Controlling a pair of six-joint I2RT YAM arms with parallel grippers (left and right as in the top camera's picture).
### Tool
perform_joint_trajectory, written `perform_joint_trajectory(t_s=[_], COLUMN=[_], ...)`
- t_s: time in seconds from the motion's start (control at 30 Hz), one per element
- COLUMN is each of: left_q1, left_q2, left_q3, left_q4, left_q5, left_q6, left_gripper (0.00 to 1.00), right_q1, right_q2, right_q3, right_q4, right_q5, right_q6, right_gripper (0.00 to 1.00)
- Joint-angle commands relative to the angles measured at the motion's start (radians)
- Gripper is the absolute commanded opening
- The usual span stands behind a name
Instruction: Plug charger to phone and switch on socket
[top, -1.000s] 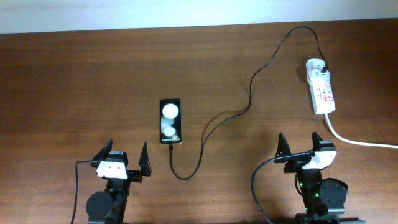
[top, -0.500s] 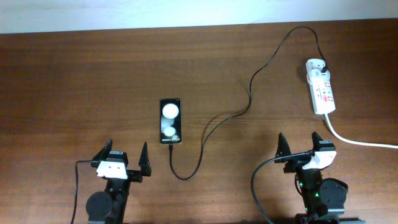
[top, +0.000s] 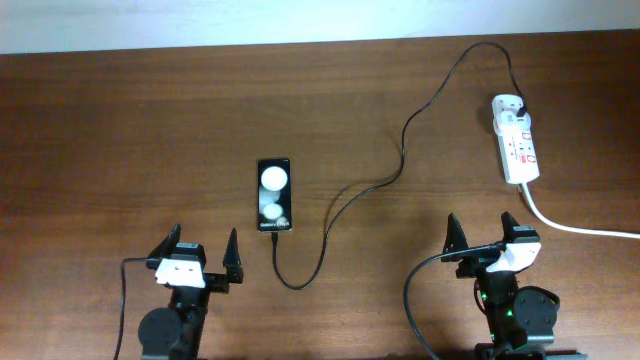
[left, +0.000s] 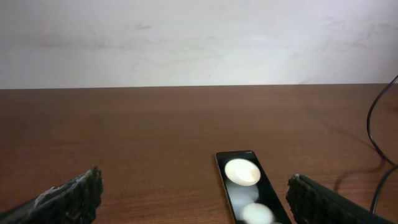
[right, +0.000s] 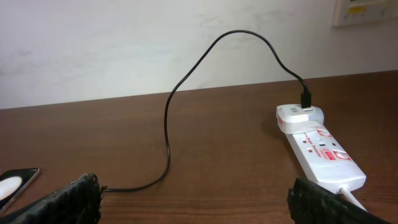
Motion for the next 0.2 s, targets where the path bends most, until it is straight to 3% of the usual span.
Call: perform_joint_trajectory(t_s=[0.0, 0.17], left_q1=[0.002, 0.002], left_q2=[-0.006, -0.006], left_q3=[-0.002, -0.002], left_q4=[-0.007, -0.007], left_q5=[-0.01, -0.01], left_q6=[0.012, 0.012], left_gripper=[0.99, 0.99], right_q1=[0.009, 0.009], right_q2=[-0.012, -0.012], right_q3=[-0.005, -0.005], right_q4=[-0.005, -0.005], right_q5=[-0.002, -0.002], right_q6=[-0.004, -0.004], right_gripper=[0.98, 0.99])
